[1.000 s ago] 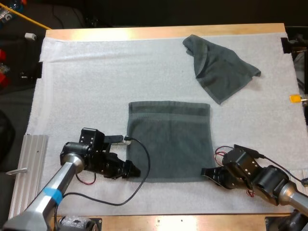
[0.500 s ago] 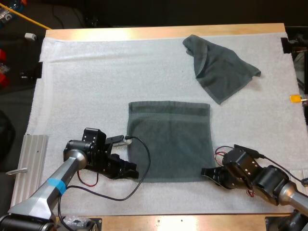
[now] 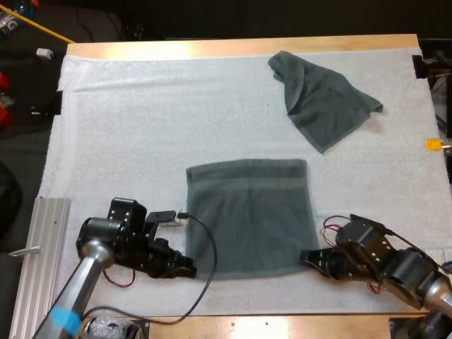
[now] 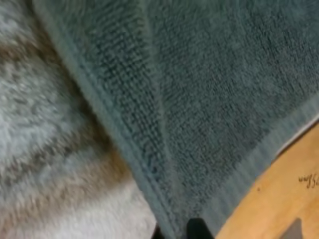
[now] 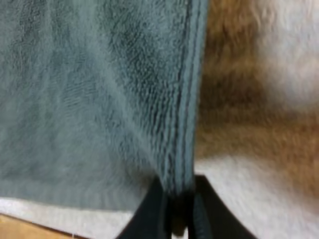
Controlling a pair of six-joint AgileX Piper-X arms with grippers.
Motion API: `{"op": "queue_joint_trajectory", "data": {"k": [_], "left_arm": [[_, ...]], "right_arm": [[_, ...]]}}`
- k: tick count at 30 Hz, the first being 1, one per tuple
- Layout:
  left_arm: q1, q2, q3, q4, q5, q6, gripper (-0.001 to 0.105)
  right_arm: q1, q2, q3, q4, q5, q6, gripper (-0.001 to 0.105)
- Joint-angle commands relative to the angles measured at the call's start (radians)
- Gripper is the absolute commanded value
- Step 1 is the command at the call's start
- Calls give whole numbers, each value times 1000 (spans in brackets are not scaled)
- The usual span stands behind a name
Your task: Pick towel from pile, fold and stack
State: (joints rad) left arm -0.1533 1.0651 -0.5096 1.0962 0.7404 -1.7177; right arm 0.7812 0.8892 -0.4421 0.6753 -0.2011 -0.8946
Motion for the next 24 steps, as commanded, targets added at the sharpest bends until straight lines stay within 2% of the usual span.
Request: {"op": "queue_joint_trajectory", "data": {"k": [1,4,8,10,13,17,24], "left_arm": [[-10,-27,0,28,15,5,0],[-40,-90,-4,41,15,-4,0],[-47,-97,-8,8,26,-17,0],[-44,-81,-8,-44,26,-54,0],[-45,-35,-8,-165,64,-143,0],[-45,57,-8,-363,172,-284,0],[-45,215,-8,-676,179,-485,0]], "right_arm": [[5,-18,-13,42,-23,3,0],[51,-57,-19,73,-23,7,0],[86,-69,-19,20,-19,73,0],[80,-63,-19,-22,-7,110,0],[48,-42,-19,-96,33,181,0],[-43,23,-19,-183,33,228,0],[-243,179,-19,-390,-89,290,0]]}}
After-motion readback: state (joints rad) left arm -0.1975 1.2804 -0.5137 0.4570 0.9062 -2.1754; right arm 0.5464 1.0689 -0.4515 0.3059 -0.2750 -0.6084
